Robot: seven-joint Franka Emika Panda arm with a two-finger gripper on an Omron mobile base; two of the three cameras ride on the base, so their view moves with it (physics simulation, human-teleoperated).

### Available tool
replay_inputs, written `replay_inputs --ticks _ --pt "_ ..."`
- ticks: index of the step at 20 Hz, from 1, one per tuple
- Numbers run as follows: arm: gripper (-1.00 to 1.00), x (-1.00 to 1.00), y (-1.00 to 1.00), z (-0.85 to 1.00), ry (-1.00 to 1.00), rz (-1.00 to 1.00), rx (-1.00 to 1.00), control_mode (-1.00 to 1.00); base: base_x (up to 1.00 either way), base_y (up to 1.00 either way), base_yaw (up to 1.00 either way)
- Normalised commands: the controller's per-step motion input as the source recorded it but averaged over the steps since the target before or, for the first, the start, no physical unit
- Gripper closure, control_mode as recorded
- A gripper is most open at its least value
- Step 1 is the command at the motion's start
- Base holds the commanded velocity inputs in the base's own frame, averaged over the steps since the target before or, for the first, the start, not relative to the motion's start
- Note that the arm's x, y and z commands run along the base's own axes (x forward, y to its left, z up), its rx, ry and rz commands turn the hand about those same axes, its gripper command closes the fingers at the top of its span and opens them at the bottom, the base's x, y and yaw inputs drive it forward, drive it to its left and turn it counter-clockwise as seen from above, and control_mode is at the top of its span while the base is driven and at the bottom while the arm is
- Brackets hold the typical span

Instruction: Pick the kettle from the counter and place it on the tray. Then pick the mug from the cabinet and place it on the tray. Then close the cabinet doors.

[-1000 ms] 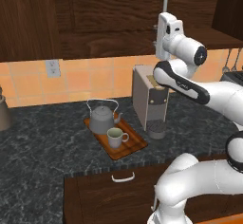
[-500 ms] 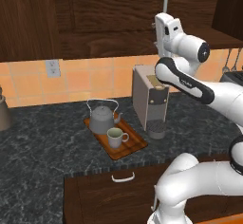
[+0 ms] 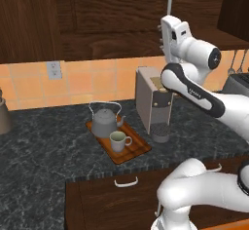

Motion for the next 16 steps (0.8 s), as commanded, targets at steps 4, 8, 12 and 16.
replay_inputs --ticks 4,8,12,16 --pt "-1.00 -0.59 0.00 0.18 0.00 -0.07 0.00 -1.00 0.00 0.00 0.00" --pt "-1.00 -0.62 0.00 0.29 0.00 -0.07 0.02 -1.00 0.00 0.00 0.00" --pt "-1.00 -0.66 -0.07 0.31 0.08 -0.20 0.27 -1.00 0.00 0.00 0.00" --pt "-1.00 -0.72 -0.15 0.24 0.17 -0.36 0.48 -1.00 0.00 0.00 0.00"
